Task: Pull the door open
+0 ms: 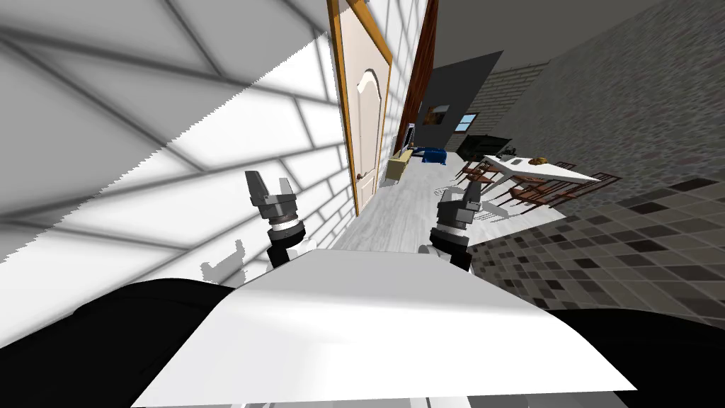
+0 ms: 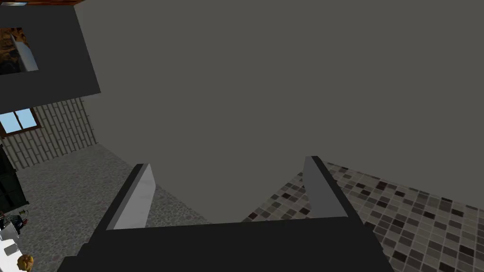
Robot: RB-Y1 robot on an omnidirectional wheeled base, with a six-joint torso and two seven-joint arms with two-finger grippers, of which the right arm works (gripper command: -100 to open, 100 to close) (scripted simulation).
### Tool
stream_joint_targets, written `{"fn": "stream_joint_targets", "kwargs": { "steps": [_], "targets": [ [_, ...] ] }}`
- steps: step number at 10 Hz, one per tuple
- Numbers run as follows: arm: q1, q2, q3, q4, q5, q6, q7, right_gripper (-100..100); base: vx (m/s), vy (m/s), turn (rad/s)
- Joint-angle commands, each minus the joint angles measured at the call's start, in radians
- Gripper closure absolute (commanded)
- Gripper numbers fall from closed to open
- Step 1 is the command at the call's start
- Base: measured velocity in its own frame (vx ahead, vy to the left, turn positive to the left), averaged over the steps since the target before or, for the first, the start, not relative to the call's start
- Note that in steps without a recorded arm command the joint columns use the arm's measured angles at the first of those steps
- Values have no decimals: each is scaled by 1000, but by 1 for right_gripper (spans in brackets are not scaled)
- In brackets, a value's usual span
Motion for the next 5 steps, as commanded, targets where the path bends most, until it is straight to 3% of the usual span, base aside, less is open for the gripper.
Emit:
{"fn": "stream_joint_targets", "kwargs": {
  "steps": [1,5],
  "targets": [
    [-17,-12,2,36,2,-4,-6,-100,109,25,168],
    [-59,-37,8,122,6,-15,-22,-100,98,-63,129]
  ]
}}
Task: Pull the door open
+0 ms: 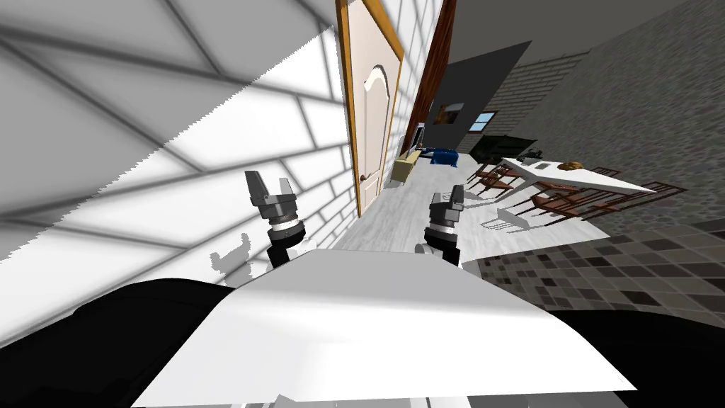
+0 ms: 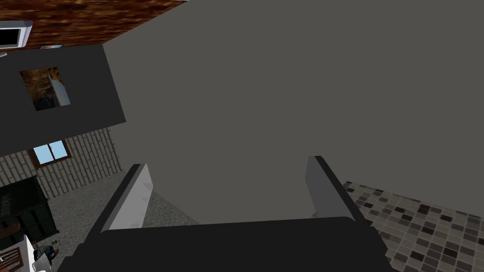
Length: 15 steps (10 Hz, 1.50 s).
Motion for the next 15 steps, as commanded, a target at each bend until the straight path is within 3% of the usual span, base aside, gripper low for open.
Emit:
{"fn": "stream_joint_targets", "kwargs": {
  "steps": [1,8,15],
  "targets": [
    [-24,-11,-4,36,-1,1,-7,-100,76,-63,104],
    [-98,-47,6,190,7,-19,-35,-100,76,-56,121],
    [-192,-84,18,387,16,-44,-70,-100,80,-73,164]
  ]
}}
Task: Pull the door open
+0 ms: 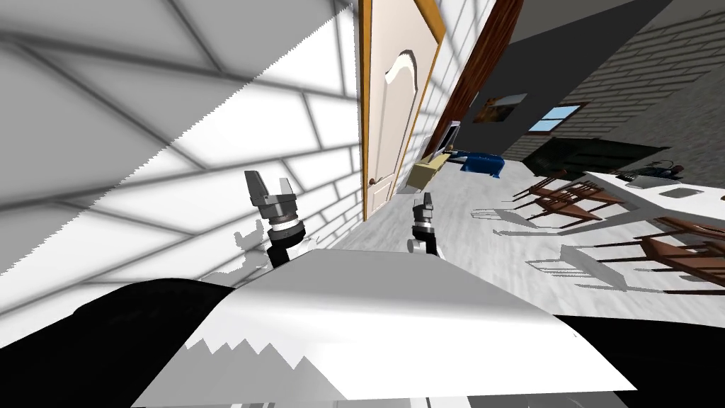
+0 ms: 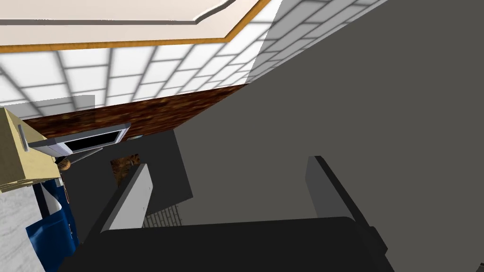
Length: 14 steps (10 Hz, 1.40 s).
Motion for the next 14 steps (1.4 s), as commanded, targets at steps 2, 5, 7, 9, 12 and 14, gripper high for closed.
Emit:
{"fn": "stream_joint_targets", "kwargs": {
  "steps": [2,5,7,9,12,14],
  "targets": [
    [-39,-13,6,81,5,-11,-14,-100,79,-98,163],
    [-84,-28,12,169,9,-23,-31,-100,74,-89,188],
    [-115,-39,16,235,12,-31,-42,-100,70,-99,175],
    [-131,-44,18,273,13,-36,-48,-100,52,-99,124],
    [-179,-59,24,369,18,-48,-66,-100,44,-76,170],
    [-210,-69,29,434,21,-57,-78,-100,60,-103,180]
  ]
}}
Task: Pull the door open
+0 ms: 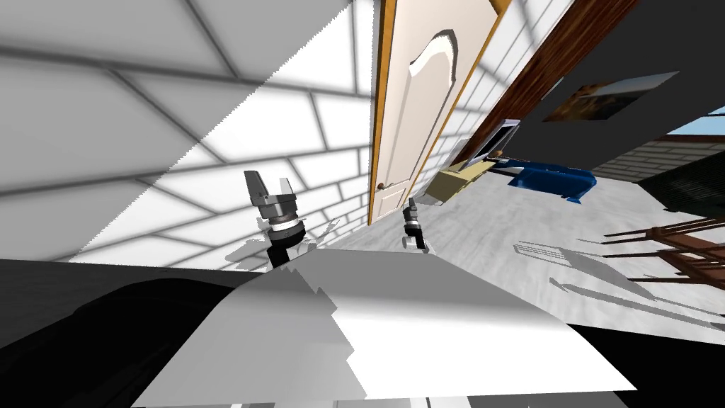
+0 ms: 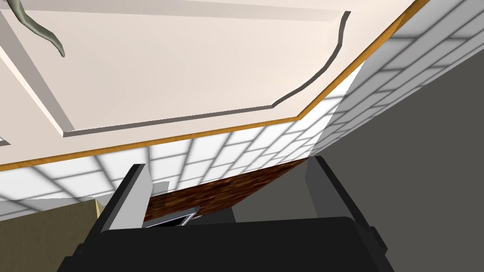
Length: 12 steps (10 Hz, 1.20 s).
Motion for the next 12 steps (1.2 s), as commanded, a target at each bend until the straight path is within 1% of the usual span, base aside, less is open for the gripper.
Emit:
{"fn": "stream_joint_targets", "kwargs": {
  "steps": [1,4,5,6,8,9,11,12],
  "targets": [
    [-23,-7,4,50,3,-6,-9,-100,58,-127,196],
    [-71,-21,10,146,8,-19,-27,-100,40,-120,195],
    [-71,-21,10,156,8,-19,-27,-100,32,-77,52],
    [-86,-25,13,188,9,-23,-33,-100,25,-55,98],
    [-117,-34,17,248,12,-31,-44,-100,45,-83,190],
    [-133,-38,19,285,14,-35,-50,-100,39,-129,236],
    [-163,-47,22,341,17,-43,-61,-100,21,-123,163],
    [-163,-47,22,348,17,-43,-61,-100,19,-72,48]
  ]
}}
